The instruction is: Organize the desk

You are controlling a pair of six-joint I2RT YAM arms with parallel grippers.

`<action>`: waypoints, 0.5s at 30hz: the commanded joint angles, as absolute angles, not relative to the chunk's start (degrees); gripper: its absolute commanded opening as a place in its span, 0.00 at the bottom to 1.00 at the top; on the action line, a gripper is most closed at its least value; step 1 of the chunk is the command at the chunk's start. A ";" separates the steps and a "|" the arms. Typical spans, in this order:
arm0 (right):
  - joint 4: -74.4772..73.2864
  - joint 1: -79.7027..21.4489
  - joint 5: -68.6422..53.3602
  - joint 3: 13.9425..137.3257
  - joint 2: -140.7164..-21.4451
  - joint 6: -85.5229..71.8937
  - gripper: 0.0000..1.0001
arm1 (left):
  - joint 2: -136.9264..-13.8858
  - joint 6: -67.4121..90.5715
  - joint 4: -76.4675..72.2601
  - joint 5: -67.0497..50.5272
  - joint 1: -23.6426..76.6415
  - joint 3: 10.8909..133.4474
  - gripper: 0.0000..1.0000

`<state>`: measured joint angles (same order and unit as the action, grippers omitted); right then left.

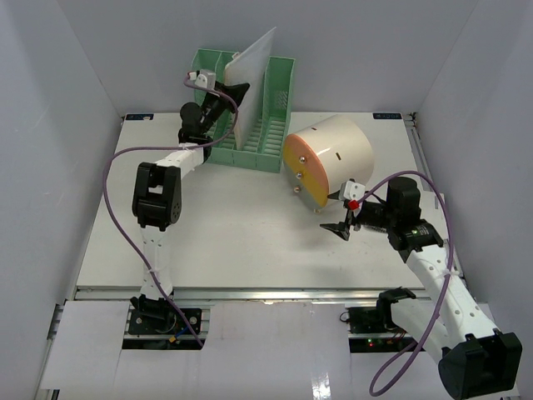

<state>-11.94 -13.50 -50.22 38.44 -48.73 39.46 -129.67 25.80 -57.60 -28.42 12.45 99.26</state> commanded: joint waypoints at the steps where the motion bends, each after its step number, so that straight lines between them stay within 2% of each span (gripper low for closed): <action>1: -10.48 -12.45 -52.78 37.69 -48.06 39.90 0.85 | -127.55 25.20 -63.58 -29.95 12.22 95.33 0.03; 2: -10.54 -12.31 -52.98 37.62 -47.99 39.90 0.85 | -127.29 25.47 -63.71 -29.89 12.22 94.79 0.16; 4: -10.71 -11.79 -52.92 37.70 -47.81 39.74 0.85 | -125.30 26.17 -63.14 -28.95 12.30 92.25 0.52; 7: -11.03 -11.10 -51.98 38.30 -47.35 38.77 0.85 | -121.12 26.14 -58.86 -27.36 12.30 90.25 0.81; 10: -12.43 -10.32 -48.26 40.10 -47.37 36.62 0.86 | -115.53 24.53 -54.50 -25.95 12.30 88.30 0.94; 15: -24.87 -8.78 -39.82 45.27 -45.99 43.07 0.87 | -99.60 21.35 -39.33 -19.65 12.30 82.33 0.98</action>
<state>-14.82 -10.21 -47.63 39.10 -48.03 38.51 -118.89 24.70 -50.06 -25.97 12.45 86.15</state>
